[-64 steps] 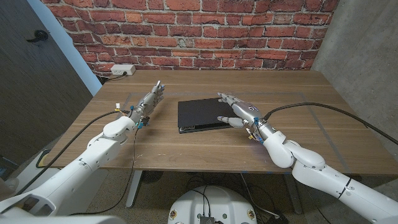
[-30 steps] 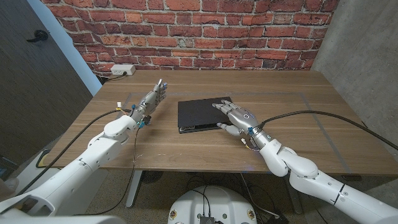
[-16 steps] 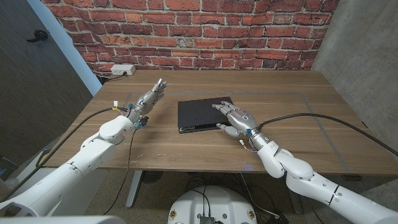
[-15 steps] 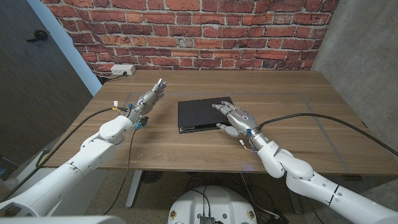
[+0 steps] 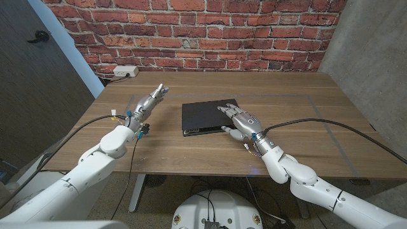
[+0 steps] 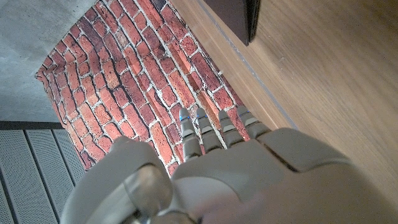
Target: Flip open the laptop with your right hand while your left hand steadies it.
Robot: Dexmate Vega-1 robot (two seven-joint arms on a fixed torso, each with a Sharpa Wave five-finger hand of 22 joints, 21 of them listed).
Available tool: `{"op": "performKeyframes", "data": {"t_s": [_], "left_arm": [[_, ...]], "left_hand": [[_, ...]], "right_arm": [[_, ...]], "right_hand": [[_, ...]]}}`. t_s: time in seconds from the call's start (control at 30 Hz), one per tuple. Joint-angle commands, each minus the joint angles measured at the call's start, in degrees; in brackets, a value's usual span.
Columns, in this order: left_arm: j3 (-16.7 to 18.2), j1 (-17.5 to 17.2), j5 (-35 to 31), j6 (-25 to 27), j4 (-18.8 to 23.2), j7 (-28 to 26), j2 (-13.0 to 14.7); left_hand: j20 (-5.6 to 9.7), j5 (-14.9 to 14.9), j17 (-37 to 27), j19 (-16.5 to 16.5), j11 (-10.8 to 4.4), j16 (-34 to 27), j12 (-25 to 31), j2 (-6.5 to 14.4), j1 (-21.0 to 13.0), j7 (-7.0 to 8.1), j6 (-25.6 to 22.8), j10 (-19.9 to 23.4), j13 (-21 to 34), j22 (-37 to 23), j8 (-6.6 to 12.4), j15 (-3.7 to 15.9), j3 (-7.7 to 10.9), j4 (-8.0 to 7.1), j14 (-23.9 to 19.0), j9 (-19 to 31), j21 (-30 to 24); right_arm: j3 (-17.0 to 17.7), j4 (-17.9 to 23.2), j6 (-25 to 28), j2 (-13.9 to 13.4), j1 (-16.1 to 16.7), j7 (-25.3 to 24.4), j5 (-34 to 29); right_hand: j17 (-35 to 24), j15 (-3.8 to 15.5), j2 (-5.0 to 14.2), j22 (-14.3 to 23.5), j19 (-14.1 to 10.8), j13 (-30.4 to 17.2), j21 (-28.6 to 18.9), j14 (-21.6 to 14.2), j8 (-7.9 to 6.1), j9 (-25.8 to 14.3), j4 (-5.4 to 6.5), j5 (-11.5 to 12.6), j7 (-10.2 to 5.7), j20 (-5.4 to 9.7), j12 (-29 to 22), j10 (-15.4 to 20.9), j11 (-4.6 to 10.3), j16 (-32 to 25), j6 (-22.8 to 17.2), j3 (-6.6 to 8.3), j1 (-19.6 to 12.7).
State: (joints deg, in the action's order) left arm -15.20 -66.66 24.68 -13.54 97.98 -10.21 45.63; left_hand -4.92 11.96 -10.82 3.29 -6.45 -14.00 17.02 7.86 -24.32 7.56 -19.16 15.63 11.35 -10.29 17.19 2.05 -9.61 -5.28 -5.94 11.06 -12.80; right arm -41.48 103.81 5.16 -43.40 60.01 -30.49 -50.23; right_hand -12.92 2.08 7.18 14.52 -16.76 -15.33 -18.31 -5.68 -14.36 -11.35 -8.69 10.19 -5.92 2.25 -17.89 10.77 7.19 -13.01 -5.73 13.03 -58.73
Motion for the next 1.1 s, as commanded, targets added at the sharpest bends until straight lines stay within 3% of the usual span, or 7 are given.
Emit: {"op": "performKeyframes", "data": {"t_s": [0.03, 0.47, 0.57, 0.6, 0.67, 0.9, 1.1], "left_arm": [[1.61, -5.14, -3.46, 0.96, 3.67, -3.16, 1.65], [4.34, -11.81, -4.59, 0.40, 5.81, -4.03, 3.49], [4.82, -12.92, -5.63, -0.37, 6.04, -4.51, 3.57], [5.02, -13.28, -5.86, -0.51, 6.17, -4.46, 3.74], [5.54, -14.21, -5.47, -0.48, 6.71, -4.46, 3.71], [6.43, -16.68, -6.78, -0.61, 8.15, -5.64, 3.17], [7.53, -18.36, -6.91, 0.05, 9.30, -7.58, 1.62]], "left_hand": [[-0.46, 0.10, -0.22, -0.03, -0.12, -0.16, -0.06, 0.34, -0.36, 0.53, -0.15, 0.40, 0.08, -0.28, -0.03, 2.05, 0.12, 0.13, -0.75, 0.11, -0.25], [-0.02, 0.27, -0.22, -0.28, -0.48, 0.20, -0.60, 0.63, -0.96, 1.33, 0.62, 0.02, 0.07, -0.32, -0.70, 2.60, 0.47, 0.28, -0.75, 0.08, 0.00], [5.28, 0.52, -0.17, -0.20, -0.23, 0.30, -1.01, 0.62, -1.98, 1.14, 0.17, 0.74, 0.08, -0.15, -1.18, 5.73, 0.93, 0.58, -2.67, 0.06, 0.37], [10.15, 0.64, -0.05, 0.32, -0.02, 0.70, -1.30, 0.43, -2.54, 0.85, -0.40, 1.46, 0.08, 0.09, -1.50, 6.80, 1.13, 0.74, -3.73, 0.06, 0.61], [12.17, 0.72, 0.03, 0.82, 0.17, 0.83, -1.30, 0.32, -2.81, 0.26, -0.97, 2.26, 0.08, 0.18, -1.54, 7.86, 1.20, 0.83, -4.53, 0.07, 0.66], [8.96, 0.86, 0.04, 0.92, 0.18, 1.23, -1.59, 0.30, -2.98, 0.25, -1.35, 2.54, 0.10, 0.19, -1.70, 7.36, 1.27, 0.81, -4.71, 0.08, 0.83], [11.50, 1.18, 0.19, 1.88, 0.14, 1.86, -1.80, -0.04, -3.34, 1.04, 2.16, 3.83, 0.04, 0.22, -3.58, 8.79, 1.24, 0.93, -5.09, 0.06, 0.84]], "right_arm": [[-0.90, -0.09, 0.50, -0.16, -0.07, -0.93, 0.17], [-2.64, -1.74, 2.47, 1.29, -0.33, -2.81, -2.06], [-3.14, -1.09, 3.12, 1.08, -0.66, -0.08, -2.02], [-3.46, -1.40, 3.25, 1.18, -0.86, -0.15, -2.55], [-3.80, -1.99, 3.56, 1.59, -0.93, -1.11, -3.13], [-4.61, -2.75, 6.16, 2.77, -0.76, -2.80, -4.56], [-5.33, -4.04, 7.05, 3.54, -0.83, -4.37, -4.62]], "right_hand": [[-0.21, 7.81, 0.14, 0.22, 0.25, -0.13, -0.34, -0.38, 0.37, -0.06, 0.08, -0.11, 0.34, 10.02, -0.49, 0.61, -0.21, -0.36, 0.29, -0.06, -0.79], [-0.13, 7.44, 0.09, 0.46, 0.71, -0.26, -0.51, -0.42, 0.54, -0.08, -0.11, 0.00, 0.70, 9.98, -0.81, 0.99, -0.59, -0.25, 0.25, -0.23, -1.58], [0.03, 7.24, 0.11, 0.42, 0.59, -0.32, -0.65, -0.11, 0.68, -0.09, -0.76, 0.22, 0.87, 10.06, -0.63, 0.35, -0.61, 0.05, 0.39, 0.16, -3.01], [0.11, 7.21, 0.05, 0.39, 0.66, -0.33, -0.64, 0.06, 0.79, -0.09, -0.96, 0.28, 0.85, 10.04, -0.56, 0.11, -0.60, 0.18, 0.60, 0.28, -3.55], [0.16, 7.14, 0.02, 0.37, 0.66, -0.34, -0.67, 0.18, 0.88, -0.09, -1.06, 0.32, 0.93, 10.04, -0.54, 0.01, -0.70, 0.28, 0.76, 0.37, -3.93], [0.23, 7.57, 0.71, 0.30, 0.55, -0.42, -0.88, -0.59, 0.65, -0.10, -1.11, 0.63, 0.58, 10.00, -1.26, 1.55, 0.06, 0.09, -0.13, 1.01, -5.84], [0.24, 7.96, 1.06, 0.33, -0.04, -0.52, -1.33, -1.70, 0.44, -0.12, -1.10, 0.86, 0.26, 9.97, -1.84, 2.76, 0.30, -0.26, -0.95, 1.41, -7.26]]}}
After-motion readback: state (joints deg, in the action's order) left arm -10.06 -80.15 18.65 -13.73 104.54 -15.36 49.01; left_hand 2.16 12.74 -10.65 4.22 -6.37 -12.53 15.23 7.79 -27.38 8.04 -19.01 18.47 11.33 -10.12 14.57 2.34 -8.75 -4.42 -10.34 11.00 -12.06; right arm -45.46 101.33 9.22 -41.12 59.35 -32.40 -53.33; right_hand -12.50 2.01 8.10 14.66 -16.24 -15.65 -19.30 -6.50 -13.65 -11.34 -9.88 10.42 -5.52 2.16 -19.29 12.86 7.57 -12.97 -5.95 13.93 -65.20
